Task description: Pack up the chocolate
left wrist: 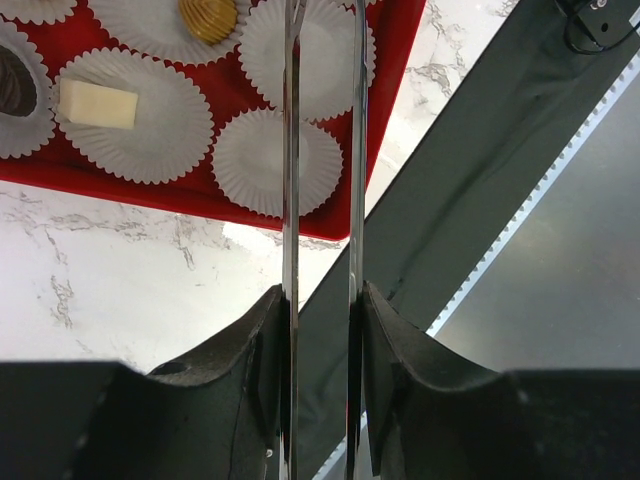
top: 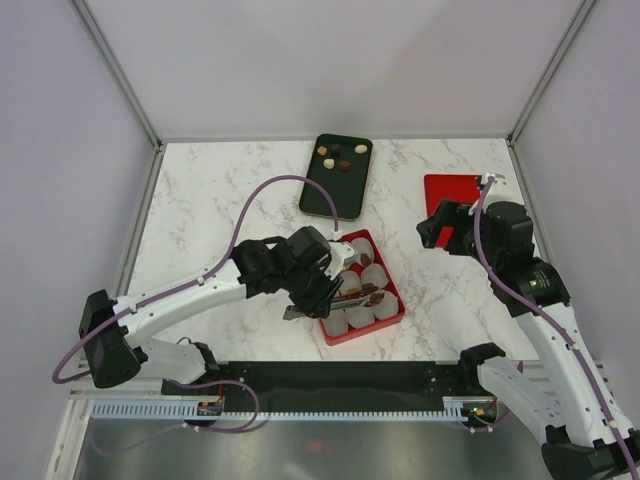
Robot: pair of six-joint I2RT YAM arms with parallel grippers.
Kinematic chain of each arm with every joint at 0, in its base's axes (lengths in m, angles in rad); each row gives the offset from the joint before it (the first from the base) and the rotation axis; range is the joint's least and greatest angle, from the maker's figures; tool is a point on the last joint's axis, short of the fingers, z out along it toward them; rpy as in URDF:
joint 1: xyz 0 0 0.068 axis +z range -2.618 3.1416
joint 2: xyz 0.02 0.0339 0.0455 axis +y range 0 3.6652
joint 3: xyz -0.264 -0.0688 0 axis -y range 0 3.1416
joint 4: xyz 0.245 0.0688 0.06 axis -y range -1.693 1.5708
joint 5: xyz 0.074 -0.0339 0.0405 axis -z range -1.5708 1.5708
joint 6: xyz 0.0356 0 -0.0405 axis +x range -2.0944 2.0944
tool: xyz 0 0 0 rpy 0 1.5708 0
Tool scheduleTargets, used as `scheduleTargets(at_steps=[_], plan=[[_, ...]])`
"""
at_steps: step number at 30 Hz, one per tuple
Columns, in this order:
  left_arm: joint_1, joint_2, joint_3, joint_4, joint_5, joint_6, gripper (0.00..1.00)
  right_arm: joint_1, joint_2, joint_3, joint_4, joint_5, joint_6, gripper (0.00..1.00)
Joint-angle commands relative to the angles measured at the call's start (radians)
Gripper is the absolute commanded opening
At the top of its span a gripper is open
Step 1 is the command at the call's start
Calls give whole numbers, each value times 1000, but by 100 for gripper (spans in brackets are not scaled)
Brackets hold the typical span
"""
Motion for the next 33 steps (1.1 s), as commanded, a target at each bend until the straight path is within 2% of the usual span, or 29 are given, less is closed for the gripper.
scheduleTargets(at_steps=[1, 8, 15, 24, 33], plan=[[-9, 15, 51, 49, 27, -23, 40, -2, -16, 31, 4, 19, -7, 98], [-9, 50, 84, 57, 39, -23, 40, -2, -12, 28, 3, 22, -18, 98], [-9, 64, 100, 59, 28, -23, 46, -2, -9, 22, 9, 22, -21, 98], [-9, 70, 119, 57, -9, -23, 46, -2, -12, 18, 12, 22, -24, 98], [25, 55, 234, 39, -327, -58, 45, -2, -9, 13, 18, 17, -12, 98]])
